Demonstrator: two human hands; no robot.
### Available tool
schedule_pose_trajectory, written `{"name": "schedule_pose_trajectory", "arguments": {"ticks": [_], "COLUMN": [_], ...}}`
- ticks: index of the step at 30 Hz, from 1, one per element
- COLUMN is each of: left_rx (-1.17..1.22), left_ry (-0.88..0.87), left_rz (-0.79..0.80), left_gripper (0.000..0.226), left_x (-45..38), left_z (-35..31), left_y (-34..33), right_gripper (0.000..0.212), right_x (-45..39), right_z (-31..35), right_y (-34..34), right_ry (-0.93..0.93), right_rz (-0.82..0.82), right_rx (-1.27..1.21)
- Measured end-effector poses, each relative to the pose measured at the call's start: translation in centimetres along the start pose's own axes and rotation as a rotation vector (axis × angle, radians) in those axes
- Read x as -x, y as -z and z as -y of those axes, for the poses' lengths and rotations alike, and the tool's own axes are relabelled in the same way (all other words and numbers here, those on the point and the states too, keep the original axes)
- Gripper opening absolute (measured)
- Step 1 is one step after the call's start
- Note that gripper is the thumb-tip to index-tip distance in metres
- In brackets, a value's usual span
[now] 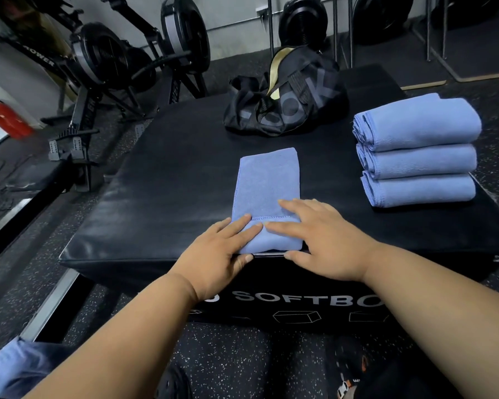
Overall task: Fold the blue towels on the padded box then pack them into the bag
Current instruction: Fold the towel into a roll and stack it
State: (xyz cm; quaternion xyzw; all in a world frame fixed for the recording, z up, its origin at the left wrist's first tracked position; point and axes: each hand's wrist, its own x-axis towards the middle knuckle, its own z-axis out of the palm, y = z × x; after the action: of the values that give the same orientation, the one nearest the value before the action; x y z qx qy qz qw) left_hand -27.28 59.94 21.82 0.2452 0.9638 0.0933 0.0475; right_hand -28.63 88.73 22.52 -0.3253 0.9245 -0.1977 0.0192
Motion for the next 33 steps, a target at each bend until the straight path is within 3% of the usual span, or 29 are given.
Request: {"name": "schedule_pose_trajectory", "arguments": {"ticks": [7,11,16,21,26,33], "left_rx": [0.057,0.07,0.037,-0.059,-0.145,-0.16], "left_ry": [0.06,0.067,0.091,0.019,-0.018,0.017], "left_rz": [-0.008,-0.026,-0.056,-0.129,-0.11,-0.051], "left_gripper": [0.052,0.05,0.048,0.055,0.061,0.067], "left_x": [-0.8,-0.7,-0.5,-0.1,0.2,0.2], "left_z": [-0.4,-0.6,-0.7,-0.3,0.4,0.7], "left_y": [1.7,1.4,0.9,0.3,-0.7,-0.5], "right_gripper": [0.052,0.074,0.015,0.021,0.05,0.048], "right_x": [-0.6,-0.2,-1.1,-0.4,0.0,-0.5], "right_z": [-1.0,-0.1,0.5,0.0,0.8,0.2], "right_y": [0.8,0.7,-0.2,0.9,0.4,1.6], "right_ry": [-0.026,-0.019,0.084,0.062,-0.106,-0.129], "right_rz": [-0.139,-0.179,-0.2,-0.183,-0.257,-0.118], "right_rx": [-0.001,0.027,0.175,0.088,-0.1,0.216]}}
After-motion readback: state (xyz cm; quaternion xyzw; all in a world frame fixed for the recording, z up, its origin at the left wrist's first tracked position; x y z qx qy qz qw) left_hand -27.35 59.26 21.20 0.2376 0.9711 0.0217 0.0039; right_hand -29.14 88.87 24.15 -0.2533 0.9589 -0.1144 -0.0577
